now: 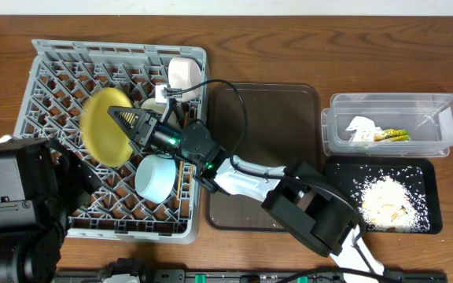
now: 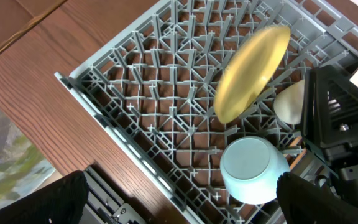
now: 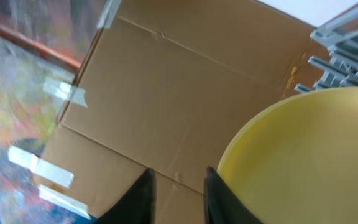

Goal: Sort waste into correct bins and load items into the dishwasher

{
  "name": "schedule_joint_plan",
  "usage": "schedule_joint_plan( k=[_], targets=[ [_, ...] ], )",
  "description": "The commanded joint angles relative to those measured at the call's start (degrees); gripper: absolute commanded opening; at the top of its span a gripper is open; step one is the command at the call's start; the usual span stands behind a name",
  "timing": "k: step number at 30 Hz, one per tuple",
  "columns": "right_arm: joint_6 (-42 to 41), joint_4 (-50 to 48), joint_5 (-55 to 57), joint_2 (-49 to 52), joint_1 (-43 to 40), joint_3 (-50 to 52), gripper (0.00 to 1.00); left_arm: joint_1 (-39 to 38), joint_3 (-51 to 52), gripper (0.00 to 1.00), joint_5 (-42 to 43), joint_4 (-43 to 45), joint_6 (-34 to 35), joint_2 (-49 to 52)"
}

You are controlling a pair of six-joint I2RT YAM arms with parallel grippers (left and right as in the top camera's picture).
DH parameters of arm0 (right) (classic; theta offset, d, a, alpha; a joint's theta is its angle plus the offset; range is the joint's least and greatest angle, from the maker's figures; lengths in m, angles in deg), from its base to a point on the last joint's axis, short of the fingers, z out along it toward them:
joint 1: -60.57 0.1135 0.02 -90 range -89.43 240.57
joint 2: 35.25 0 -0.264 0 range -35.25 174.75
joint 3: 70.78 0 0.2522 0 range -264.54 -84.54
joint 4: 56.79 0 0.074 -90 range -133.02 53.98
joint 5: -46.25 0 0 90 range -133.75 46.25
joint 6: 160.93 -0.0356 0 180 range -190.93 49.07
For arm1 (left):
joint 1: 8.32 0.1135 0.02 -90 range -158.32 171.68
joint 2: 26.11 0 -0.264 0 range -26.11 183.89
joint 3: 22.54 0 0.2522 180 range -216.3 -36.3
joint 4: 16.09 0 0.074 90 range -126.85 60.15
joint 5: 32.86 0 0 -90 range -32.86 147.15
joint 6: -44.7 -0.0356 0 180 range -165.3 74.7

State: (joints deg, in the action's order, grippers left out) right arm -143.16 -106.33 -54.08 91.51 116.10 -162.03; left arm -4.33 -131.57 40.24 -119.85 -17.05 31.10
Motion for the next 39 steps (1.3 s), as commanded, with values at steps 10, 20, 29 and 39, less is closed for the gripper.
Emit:
schedule_joint_plan(
  k=[10,20,29,39],
  targets=[
    [1.3,-8.7,-0.4,-0.6,-1.0,-0.4,0.99,0.2,-0.1,0.98,-0.9,-0.2,-0.7,0.0],
    [9.7,35.1,-16.1,-13.3,-11.9,-0.4,0.99,0.2,-0.1,0.98,-0.9,-0.2,-0.7,0.0],
    [39.9,79.3,-11.8,-37.9,-23.2,-0.4,0.99,0.2,-0.1,0.98,-0.9,-0.2,-0.7,0.0],
    [51.9,135.2,14.6,-54.3,-38.8,-0.4,0.99,0.2,-0.1,0.98,-0.9,-0.2,-0.7,0.0]
  ],
)
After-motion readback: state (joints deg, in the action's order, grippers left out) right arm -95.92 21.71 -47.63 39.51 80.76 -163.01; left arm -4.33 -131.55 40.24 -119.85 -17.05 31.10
